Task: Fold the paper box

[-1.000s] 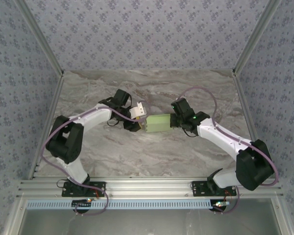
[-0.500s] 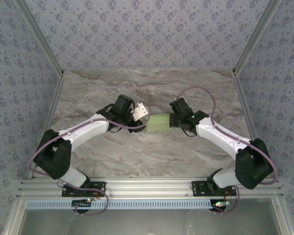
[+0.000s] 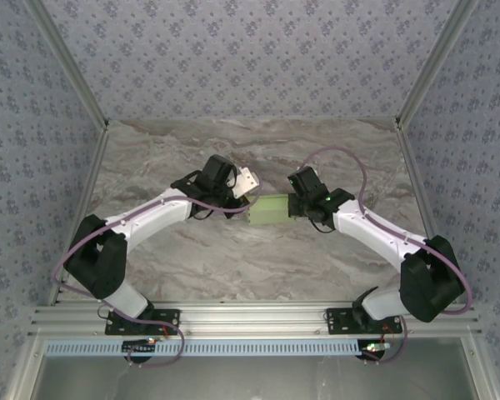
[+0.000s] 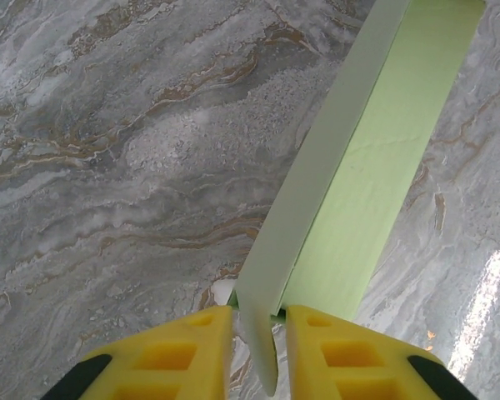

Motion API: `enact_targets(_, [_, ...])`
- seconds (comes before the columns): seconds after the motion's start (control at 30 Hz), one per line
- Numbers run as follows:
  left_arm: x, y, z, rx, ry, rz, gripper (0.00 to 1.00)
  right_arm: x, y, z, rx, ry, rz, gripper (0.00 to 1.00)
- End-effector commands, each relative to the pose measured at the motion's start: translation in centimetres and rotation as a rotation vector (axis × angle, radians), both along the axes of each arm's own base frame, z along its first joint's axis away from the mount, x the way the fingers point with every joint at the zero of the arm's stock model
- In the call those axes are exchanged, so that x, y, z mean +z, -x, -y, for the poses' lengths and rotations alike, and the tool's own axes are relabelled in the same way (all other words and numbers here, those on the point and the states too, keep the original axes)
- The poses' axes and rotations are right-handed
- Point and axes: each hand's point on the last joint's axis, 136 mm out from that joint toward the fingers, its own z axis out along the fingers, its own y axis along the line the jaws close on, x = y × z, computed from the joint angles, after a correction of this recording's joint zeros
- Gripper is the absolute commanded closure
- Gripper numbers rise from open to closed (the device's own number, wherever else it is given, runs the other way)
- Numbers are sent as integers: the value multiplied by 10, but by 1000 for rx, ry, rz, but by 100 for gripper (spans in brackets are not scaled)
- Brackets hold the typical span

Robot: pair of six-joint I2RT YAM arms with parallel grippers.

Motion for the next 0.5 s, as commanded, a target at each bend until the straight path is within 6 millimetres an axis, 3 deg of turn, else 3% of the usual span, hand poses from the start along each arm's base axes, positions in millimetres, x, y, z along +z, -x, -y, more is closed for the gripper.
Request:
enact_targets(0.0, [0, -3, 3, 10, -18, -12, 82, 3, 3, 2, 4, 30, -9, 100])
enact_targets(0.47, [1, -12, -1, 235, 4, -59, 99, 6, 5, -2, -8, 13, 7, 100])
